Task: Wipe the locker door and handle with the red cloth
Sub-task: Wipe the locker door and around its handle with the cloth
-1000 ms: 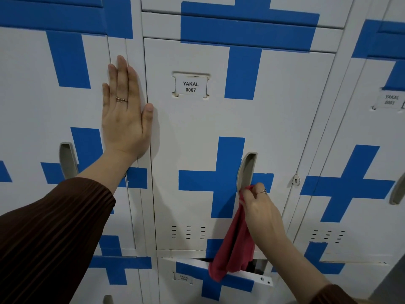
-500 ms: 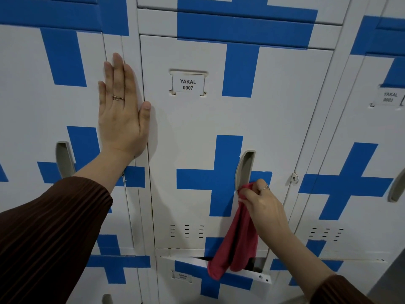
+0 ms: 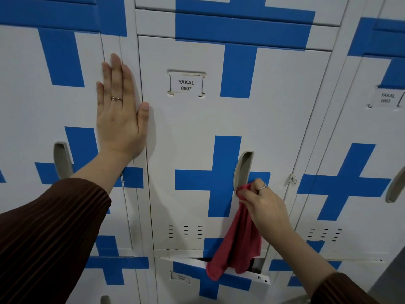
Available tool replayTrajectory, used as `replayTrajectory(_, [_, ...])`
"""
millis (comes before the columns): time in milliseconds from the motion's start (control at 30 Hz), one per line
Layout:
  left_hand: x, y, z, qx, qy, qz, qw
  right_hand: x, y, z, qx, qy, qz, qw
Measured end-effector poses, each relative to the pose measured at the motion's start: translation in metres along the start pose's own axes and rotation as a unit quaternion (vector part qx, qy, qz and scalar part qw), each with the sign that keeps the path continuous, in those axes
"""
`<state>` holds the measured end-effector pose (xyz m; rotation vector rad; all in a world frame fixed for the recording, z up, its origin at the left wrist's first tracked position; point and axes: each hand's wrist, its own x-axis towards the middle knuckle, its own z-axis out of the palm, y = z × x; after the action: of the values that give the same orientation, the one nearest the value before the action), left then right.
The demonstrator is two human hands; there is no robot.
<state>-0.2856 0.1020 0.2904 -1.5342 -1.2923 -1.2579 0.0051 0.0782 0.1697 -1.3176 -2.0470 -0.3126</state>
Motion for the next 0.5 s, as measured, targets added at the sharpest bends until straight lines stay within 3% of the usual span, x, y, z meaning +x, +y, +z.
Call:
replayTrajectory(200, [-0.001, 0.000, 0.000, 0.003, 0.000, 0.001, 1.000, -0.002, -0.007, 0.007, 0.004, 0.052, -0.016, 0.999])
replayTrajectory(500, [-0.001, 0.000, 0.000, 0.001, 0.000, 0.000, 1.000, -0.003, 0.011, 0.003, 0.008, 0.046, -0.071, 0.996])
